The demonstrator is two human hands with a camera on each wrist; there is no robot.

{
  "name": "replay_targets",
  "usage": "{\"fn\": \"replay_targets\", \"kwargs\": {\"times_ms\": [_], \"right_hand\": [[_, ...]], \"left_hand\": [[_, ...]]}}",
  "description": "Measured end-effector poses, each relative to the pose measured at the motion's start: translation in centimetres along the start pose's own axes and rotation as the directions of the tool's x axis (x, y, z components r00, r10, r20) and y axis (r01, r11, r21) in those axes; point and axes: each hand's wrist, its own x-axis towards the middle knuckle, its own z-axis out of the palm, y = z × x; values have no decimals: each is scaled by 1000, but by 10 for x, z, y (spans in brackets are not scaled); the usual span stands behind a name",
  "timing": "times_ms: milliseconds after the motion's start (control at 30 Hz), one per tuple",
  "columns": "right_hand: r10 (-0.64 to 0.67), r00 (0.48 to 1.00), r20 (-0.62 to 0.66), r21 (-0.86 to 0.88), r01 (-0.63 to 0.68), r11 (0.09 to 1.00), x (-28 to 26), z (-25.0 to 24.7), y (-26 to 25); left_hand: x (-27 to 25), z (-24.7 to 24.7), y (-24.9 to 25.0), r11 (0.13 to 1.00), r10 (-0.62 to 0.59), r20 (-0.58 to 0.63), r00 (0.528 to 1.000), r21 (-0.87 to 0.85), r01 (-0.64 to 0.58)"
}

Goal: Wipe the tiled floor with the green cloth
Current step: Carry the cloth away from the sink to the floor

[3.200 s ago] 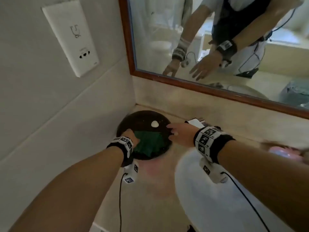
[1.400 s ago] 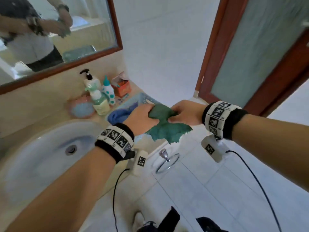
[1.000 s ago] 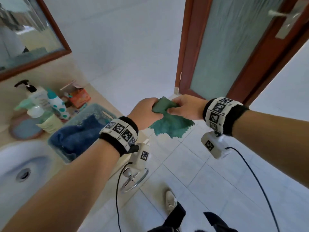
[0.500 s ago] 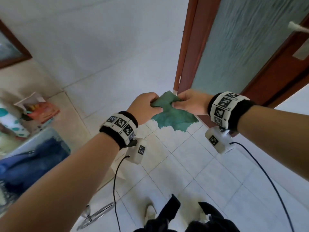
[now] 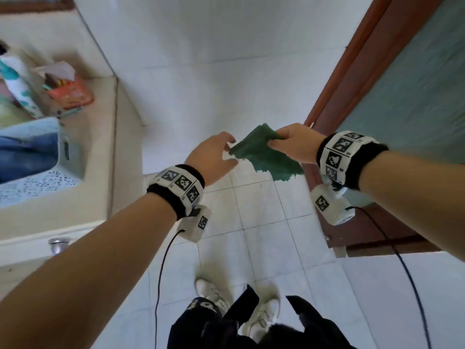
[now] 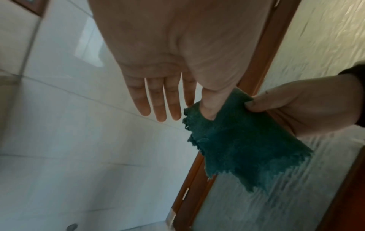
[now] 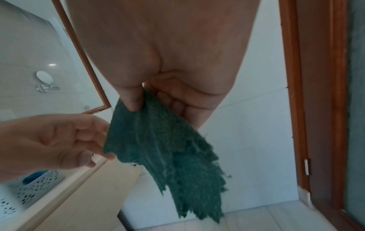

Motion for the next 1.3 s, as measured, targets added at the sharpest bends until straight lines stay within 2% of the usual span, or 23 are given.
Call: {"fn": "replay_targets", "kwargs": {"times_ms": [100,267,533,733,900,1033,1133,1300], "right_hand": [[14,998,55,-9,-13,1000,21,2,10],[101,994,42,17,-102,995,51,8,28],[109,983,147,-10,-109,994,92,9,58],[112,971,212,-32,-108,994,126,0,113],[142,960,243,-69,-129,989,165,-3,174],[118,956,267,-134,-84,987,207,18,226],[81,962,259,-155,-41,987,244,48,262],[34,988,147,-200,-4,980,322,123,333]], "left_hand": [[-1,10,-18,996,-88,5,996,-17,88],[9,23,-49,982,-191,68,979,1,191],[41,59,-56,980,-197,189,962,72,187],[75,104,-48,965,-253,248,935,137,225],[105,160,-44,923,-369,228,901,200,328],[132,215,-59,878,-462,218,860,251,408],[151,263,-92,845,-521,242,819,279,456],[187,363,-176,824,-550,255,795,322,467]]}}
